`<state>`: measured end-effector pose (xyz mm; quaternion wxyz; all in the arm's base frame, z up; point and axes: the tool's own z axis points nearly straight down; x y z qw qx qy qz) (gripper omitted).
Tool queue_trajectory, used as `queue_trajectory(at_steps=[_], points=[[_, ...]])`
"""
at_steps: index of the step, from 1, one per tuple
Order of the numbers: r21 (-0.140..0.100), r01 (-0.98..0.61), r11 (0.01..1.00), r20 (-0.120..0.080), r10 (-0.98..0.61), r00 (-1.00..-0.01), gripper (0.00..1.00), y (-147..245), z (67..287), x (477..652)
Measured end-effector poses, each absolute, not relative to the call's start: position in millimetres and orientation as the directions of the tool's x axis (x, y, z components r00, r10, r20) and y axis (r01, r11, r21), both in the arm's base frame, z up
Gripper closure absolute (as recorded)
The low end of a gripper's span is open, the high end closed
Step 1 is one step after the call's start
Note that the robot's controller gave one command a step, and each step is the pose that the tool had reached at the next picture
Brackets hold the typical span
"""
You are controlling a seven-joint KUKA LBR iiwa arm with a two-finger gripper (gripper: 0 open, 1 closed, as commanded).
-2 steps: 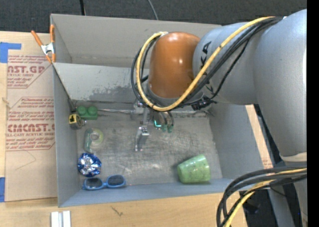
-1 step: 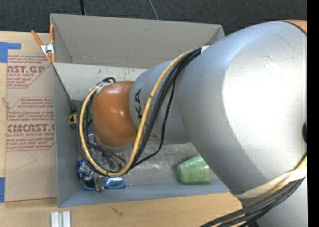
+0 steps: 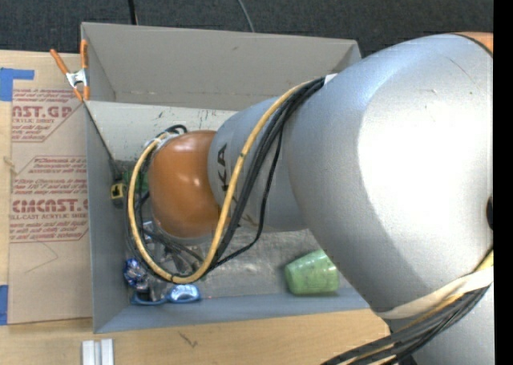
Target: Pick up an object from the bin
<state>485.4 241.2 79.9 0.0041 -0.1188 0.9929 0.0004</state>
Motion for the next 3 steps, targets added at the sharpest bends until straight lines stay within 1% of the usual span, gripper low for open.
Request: queue_trajectory(at_steps=[1,2,3], points=[[-0.002,-0.598,0.801,-0.006,-0.598,-0.801,1.0,201.3,158.7,482.8],[0.002,-0.472,0.882,0.003,-0.472,-0.882,1.0,210.5,99.5,486.6],[0.002,-0.471,0.882,0.001,-0.471,-0.882,1.0,210.3,100.8,487.3]])
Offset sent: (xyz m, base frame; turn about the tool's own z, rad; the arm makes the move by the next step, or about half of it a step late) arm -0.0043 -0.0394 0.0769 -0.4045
